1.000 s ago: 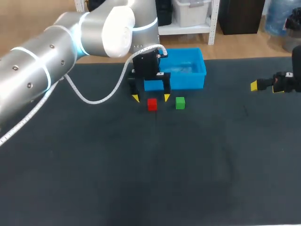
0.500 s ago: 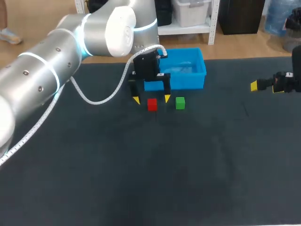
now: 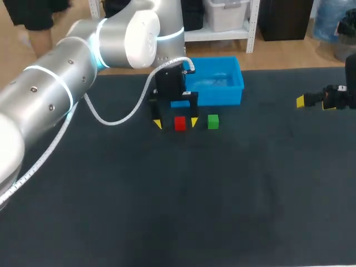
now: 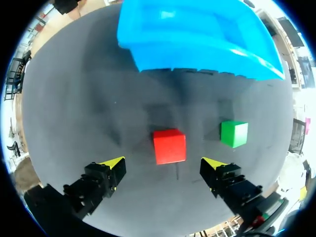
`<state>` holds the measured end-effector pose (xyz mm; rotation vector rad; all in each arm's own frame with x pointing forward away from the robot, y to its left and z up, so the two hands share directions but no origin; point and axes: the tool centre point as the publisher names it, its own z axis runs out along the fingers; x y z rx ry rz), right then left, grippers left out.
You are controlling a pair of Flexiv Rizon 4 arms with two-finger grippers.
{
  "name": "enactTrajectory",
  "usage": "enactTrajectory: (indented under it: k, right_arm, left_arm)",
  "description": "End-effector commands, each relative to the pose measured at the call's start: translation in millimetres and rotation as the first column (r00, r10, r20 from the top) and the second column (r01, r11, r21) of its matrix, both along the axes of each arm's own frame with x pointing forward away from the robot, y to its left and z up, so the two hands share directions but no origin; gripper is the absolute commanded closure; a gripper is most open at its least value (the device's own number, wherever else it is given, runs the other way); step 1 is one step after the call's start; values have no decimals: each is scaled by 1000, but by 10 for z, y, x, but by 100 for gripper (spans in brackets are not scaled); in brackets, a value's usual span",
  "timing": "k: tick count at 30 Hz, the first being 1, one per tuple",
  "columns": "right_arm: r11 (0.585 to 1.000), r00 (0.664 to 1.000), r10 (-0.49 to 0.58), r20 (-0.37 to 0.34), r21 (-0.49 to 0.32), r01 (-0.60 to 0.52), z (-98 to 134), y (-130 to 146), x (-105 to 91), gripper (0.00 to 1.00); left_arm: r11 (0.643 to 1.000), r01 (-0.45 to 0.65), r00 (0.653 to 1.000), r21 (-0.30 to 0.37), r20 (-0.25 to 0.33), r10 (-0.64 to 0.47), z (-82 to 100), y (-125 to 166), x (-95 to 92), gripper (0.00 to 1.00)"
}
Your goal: Use the left arm to pick the red cube and place it into the blue plastic box first, then use the right arm to grasp the green cube and put it into the same blue plastic box after the first action is fully finished.
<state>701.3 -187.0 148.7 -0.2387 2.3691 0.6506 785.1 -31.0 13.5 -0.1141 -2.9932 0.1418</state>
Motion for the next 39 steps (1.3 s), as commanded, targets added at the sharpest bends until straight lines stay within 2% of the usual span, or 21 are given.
enactTrajectory:
  k: [1, 24, 28, 39]
  right_arm:
    - [1000, 1000, -1, -1, -2, 1, 5, 2, -2, 0]
    - [1000, 1000, -1, -1, -2, 1, 5, 2, -2, 0]
    - [1000, 1000, -1, -1, -2, 1, 5, 2, -2, 0]
    - [1000, 1000, -1, -1, -2, 1, 5, 2, -2, 0]
  left_arm:
    - [1000, 1, 1000, 2, -31, 0, -32, -22, 65, 0]
    - [1000, 31, 999, 4, -36, -31, -86, -109, 257, 0]
    - [999, 35, 999, 8, -41, -35, -130, -84, 268, 0]
    - [999, 39, 998, 2, -48, -39, -95, -121, 232, 0]
